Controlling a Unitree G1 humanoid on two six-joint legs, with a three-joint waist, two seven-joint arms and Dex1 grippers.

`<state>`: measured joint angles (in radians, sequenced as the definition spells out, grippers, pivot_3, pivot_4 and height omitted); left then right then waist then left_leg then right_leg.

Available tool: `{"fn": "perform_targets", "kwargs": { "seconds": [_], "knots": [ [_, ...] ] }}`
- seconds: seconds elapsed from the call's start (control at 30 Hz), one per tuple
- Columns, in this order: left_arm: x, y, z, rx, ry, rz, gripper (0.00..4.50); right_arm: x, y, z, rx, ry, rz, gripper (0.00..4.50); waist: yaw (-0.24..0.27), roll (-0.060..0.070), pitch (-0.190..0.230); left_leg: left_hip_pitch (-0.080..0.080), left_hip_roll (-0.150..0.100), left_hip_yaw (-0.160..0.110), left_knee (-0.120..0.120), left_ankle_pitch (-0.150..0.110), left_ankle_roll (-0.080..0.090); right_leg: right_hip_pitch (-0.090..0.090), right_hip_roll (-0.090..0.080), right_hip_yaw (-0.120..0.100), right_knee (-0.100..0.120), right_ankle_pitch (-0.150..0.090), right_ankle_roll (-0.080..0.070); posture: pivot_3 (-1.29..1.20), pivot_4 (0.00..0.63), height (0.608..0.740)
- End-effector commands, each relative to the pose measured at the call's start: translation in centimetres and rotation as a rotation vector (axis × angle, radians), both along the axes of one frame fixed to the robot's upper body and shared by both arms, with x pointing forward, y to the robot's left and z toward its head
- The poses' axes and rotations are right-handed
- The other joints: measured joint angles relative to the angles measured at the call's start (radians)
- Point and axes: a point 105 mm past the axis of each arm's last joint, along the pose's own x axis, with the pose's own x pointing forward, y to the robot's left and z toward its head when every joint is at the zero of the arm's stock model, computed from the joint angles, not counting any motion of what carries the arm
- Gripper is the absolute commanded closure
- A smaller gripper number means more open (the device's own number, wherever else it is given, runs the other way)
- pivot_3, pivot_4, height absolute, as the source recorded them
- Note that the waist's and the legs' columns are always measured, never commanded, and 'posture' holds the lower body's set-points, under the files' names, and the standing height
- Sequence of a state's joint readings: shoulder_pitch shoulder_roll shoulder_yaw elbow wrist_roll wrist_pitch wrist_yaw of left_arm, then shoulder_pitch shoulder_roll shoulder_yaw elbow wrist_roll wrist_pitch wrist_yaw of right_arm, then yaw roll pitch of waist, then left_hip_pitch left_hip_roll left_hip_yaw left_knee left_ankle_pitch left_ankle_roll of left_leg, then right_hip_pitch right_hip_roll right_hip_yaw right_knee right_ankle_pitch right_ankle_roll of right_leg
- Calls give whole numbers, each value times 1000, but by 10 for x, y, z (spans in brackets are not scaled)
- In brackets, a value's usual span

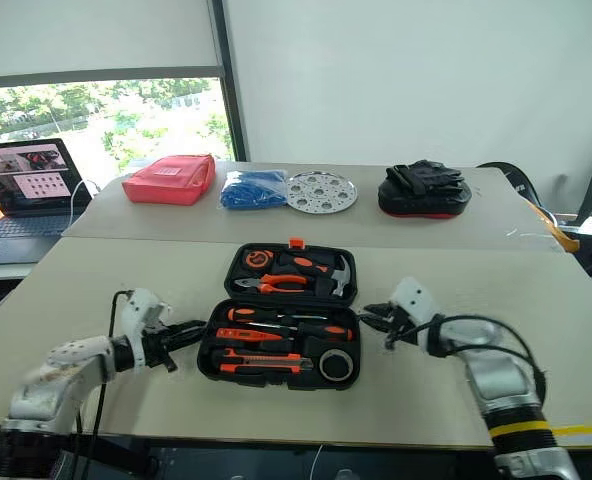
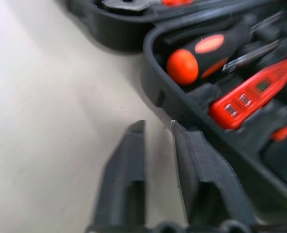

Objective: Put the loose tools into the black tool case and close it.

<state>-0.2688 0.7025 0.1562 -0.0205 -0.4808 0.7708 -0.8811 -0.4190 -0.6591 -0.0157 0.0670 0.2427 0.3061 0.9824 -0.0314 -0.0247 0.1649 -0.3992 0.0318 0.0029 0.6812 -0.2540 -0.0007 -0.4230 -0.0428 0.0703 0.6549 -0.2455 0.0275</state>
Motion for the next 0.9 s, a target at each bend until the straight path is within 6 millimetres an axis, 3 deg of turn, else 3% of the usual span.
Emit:
{"fn": "perform_targets", "kwargs": {
  "seconds": [0.03, 0.1, 0.17, 0.4, 0.53, 0.9],
  "knots": [
    [6, 5, 22, 32, 81, 5, 1871, -6, 7, 34, 106, 107, 53, 1953, -6, 0, 0, 1, 0, 0, 0, 0, 0, 1, 0, 0, 0, 0, 0, 0, 150, 740],
    [18, 0, 38, -19, 125, 9, 1231, 3, 7, 40, 112, 233, -31, 1340, -5, 0, 0, 1, 0, 0, 0, 0, 0, 1, 1, 0, 0, 0, 0, 0, 150, 740],
    [30, -9, 50, -54, 156, 18, 1169, 12, 5, 38, 87, 366, -129, 710, -6, -1, 0, 0, -1, 0, 0, 2, 0, 0, 0, 0, 1, 0, 0, 0, 150, 740],
    [68, -37, 56, -8, 225, 72, 1169, 45, 13, 42, 132, 623, -384, 710, -8, -1, 0, -2, -2, -1, -1, 3, 0, -2, 0, -1, 1, 0, 0, 0, 150, 740],
    [88, -39, 53, 18, 225, 149, 1169, 59, 13, 39, 122, 677, -485, 710, -10, -1, 0, -6, -2, -1, -1, 3, 0, -5, 0, -1, 4, 0, -1, 0, 150, 740],
    [99, -33, 48, 24, 228, 212, 1169, 66, 27, 26, 89, 721, -509, 710, -12, -1, 0, -15, -2, 0, -1, 5, -3, -16, -1, -1, 9, 1, -1, 0, 150, 740]
  ]
}}
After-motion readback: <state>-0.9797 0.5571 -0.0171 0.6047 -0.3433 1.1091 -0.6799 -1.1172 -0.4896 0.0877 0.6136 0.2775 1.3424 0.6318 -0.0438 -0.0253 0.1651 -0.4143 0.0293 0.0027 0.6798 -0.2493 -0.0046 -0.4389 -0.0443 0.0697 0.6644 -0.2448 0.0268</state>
